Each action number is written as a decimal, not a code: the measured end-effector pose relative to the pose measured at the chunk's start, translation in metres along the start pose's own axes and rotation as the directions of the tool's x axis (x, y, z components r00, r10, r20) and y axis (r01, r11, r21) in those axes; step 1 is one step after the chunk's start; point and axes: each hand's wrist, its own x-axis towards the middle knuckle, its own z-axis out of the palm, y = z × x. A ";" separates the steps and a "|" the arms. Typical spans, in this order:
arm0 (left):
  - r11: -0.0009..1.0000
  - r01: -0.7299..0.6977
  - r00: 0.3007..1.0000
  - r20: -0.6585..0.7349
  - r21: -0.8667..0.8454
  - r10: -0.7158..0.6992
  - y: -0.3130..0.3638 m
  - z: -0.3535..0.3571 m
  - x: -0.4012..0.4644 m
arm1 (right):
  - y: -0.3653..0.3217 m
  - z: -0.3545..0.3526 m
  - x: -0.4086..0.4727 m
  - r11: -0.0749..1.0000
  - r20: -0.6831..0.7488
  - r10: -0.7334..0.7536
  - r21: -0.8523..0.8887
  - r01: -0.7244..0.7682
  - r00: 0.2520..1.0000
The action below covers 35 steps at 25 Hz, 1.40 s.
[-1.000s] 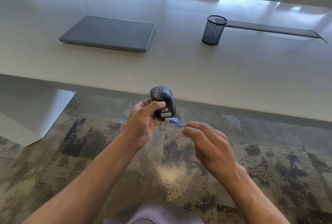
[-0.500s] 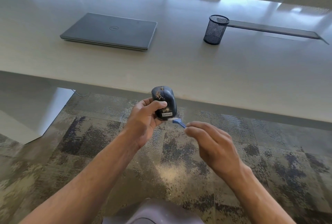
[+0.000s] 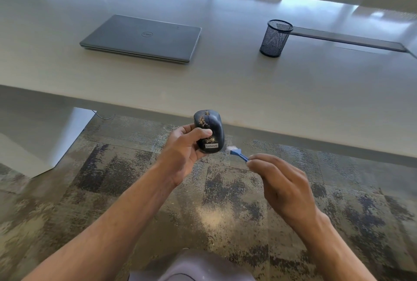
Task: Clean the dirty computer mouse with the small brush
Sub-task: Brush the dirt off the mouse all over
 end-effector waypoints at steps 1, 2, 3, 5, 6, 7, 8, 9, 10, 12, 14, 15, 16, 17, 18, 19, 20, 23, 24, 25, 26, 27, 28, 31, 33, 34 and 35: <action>1.000 0.002 1.000 0.004 0.005 -0.002 0.000 0.000 0.000 | -0.003 0.002 -0.001 1.000 0.001 -0.027 0.013 0.027 1.000; 1.000 0.006 1.000 0.011 0.008 -0.006 -0.001 0.001 0.000 | -0.008 0.006 0.000 0.998 0.014 -0.058 0.026 0.057 0.998; 1.000 0.011 1.000 0.016 0.010 -0.011 -0.002 0.003 0.000 | -0.012 0.012 0.000 0.996 0.034 -0.078 0.041 0.077 0.996; 1.000 0.019 1.000 0.021 0.011 -0.019 -0.002 0.004 0.000 | -0.012 0.015 0.001 0.998 0.066 -0.057 0.035 0.055 0.996; 1.000 0.019 1.000 0.024 0.009 -0.019 0.000 0.005 0.000 | -0.008 0.011 0.001 1.000 0.064 -0.022 0.015 0.021 0.998; 1.000 0.019 0.999 0.025 0.007 -0.019 0.000 0.005 0.001 | -0.002 0.006 0.000 1.000 0.051 0.014 0.000 -0.014 0.999; 1.000 0.019 1.000 0.024 0.008 -0.019 0.001 0.005 0.001 | 0.001 0.000 -0.002 0.999 0.034 0.040 -0.004 -0.040 0.999; 1.000 0.019 1.000 0.021 0.012 -0.019 0.001 0.005 0.001 | 0.002 -0.004 -0.003 0.999 0.020 0.047 0.001 -0.047 0.999; 1.000 0.022 1.000 0.019 0.020 -0.022 0.000 0.006 0.001 | 0.000 -0.004 -0.003 1.000 0.005 0.029 0.008 -0.029 1.000; 0.999 0.033 0.999 0.021 0.040 -0.034 -0.002 0.010 0.000 | -0.008 0.002 -0.001 0.999 -0.003 -0.025 0.037 0.025 1.000; 0.998 0.038 0.999 0.030 0.051 -0.039 -0.005 0.013 -0.001 | -0.013 0.008 0.001 0.998 0.018 -0.030 0.059 0.029 0.999; 0.998 0.039 0.999 0.031 0.047 -0.040 -0.005 0.013 -0.001 | -0.012 0.008 0.001 0.999 0.023 -0.015 0.045 0.014 1.000; 0.998 0.038 0.999 0.030 0.041 -0.039 -0.004 0.013 0.000 | -0.008 0.005 0.000 1.000 0.022 0.007 0.017 -0.007 1.000; 0.999 0.036 0.999 0.026 0.035 -0.037 -0.004 0.012 0.001 | -0.004 0.001 -0.002 0.999 0.020 0.029 -0.015 -0.029 0.999; 0.999 0.033 0.999 0.022 0.031 -0.034 -0.003 0.012 0.001 | -0.001 -0.003 -0.004 0.998 0.016 0.049 -0.042 -0.048 0.999; 0.999 0.032 0.999 0.019 0.031 -0.033 -0.003 0.012 0.001 | 0.001 -0.006 -0.005 0.997 0.007 0.059 -0.054 -0.058 0.998; 0.999 0.034 0.999 0.020 0.033 -0.034 -0.003 0.012 0.002 | 0.000 -0.007 -0.005 0.998 -0.005 0.050 -0.048 -0.050 0.999; 0.998 0.037 0.998 0.043 0.057 -0.039 -0.004 0.013 0.000 | -0.011 0.005 0.000 0.999 -0.010 -0.028 0.036 0.029 1.000; 0.997 0.038 0.998 0.047 0.062 -0.041 -0.004 0.014 0.000 | -0.013 0.008 0.000 0.998 0.004 -0.040 0.050 0.039 0.999; 0.997 0.039 0.998 0.046 0.062 -0.042 -0.004 0.015 0.000 | -0.012 0.008 0.000 0.998 0.012 -0.032 0.046 0.031 0.999; 0.998 0.040 0.998 0.040 0.058 -0.042 -0.003 0.015 0.000 | -0.009 0.005 -0.001 1.000 0.012 -0.011 0.028 0.010 1.000; 0.998 0.039 0.999 0.031 0.053 -0.041 -0.002 0.015 0.000 | -0.004 0.001 -0.003 1.000 0.005 0.016 0.003 -0.016 1.000; 0.998 0.038 0.999 0.022 0.050 -0.039 -0.001 0.015 0.001 | -0.001 -0.004 -0.005 0.999 -0.005 0.041 -0.019 -0.042 0.999; 0.998 0.038 0.999 0.022 0.051 -0.039 -0.002 0.015 0.000 | -0.003 -0.005 -0.008 1.000 -0.026 0.027 0.001 -0.027 0.999; 0.998 0.039 0.999 0.034 0.059 -0.041 -0.003 0.016 0.000 | -0.011 0.005 -0.006 0.999 -0.004 -0.022 0.042 0.022 1.000; 0.997 0.039 0.998 0.040 0.062 -0.042 -0.003 0.016 0.000 | -0.012 0.007 -0.005 0.999 0.008 -0.029 0.040 0.028 1.000; 0.997 0.040 0.998 0.042 0.060 -0.043 -0.003 0.016 0.000 | -0.009 0.006 -0.005 1.000 0.009 -0.017 0.020 0.017 1.000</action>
